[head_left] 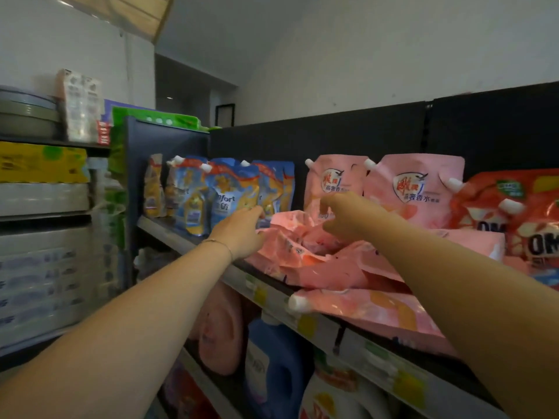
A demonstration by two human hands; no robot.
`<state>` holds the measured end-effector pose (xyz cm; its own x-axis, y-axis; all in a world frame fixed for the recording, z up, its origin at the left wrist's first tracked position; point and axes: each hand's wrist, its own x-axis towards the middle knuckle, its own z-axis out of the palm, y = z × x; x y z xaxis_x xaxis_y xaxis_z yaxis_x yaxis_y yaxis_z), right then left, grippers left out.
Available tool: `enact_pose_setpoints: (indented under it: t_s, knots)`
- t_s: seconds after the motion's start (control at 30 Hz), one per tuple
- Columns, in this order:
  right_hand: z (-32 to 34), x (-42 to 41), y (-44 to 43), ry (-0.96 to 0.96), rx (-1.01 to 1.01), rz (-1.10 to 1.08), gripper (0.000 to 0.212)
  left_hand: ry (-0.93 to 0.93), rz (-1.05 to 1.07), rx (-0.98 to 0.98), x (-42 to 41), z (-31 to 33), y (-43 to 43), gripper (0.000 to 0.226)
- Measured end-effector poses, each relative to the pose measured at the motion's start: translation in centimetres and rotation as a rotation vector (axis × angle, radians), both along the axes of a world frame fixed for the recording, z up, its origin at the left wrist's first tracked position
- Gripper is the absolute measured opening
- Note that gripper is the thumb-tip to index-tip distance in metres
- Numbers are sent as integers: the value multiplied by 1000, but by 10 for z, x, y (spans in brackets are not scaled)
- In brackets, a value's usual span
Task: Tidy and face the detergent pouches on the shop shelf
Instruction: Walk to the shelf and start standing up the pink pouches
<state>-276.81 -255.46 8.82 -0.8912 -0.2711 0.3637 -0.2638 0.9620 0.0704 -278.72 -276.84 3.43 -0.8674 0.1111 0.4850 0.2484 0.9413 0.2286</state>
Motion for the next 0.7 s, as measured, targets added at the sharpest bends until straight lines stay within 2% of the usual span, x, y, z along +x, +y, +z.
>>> enact_pose_setpoints:
  t_s: [0.1,0.23,0.3,0.4,0.43,0.53,0.7]
  knots:
    - [4,-24,-3,8,19,-85,39,39,-99,2,-44,10,1,46]
    - [9,-51,-6,-30,140,-209,44,-18,-207,35,-92,21,5,40]
    - [8,-59,-12,-108,211,-252,34,-68,-252,61,-112,23,5,41]
    - [5,-71,-24,-162,220,-257,3,-146,-342,83,-139,20,3,51]
    - [6,-74,-26,-160,228,-263,8,-173,-388,97,-143,19,2,54]
    - [12,-77,-35,-104,279,-285,9,-261,-572,145,-148,18,5,57]
    - [22,-85,-63,114,325,-294,11,-351,-684,107,-163,12,18,84]
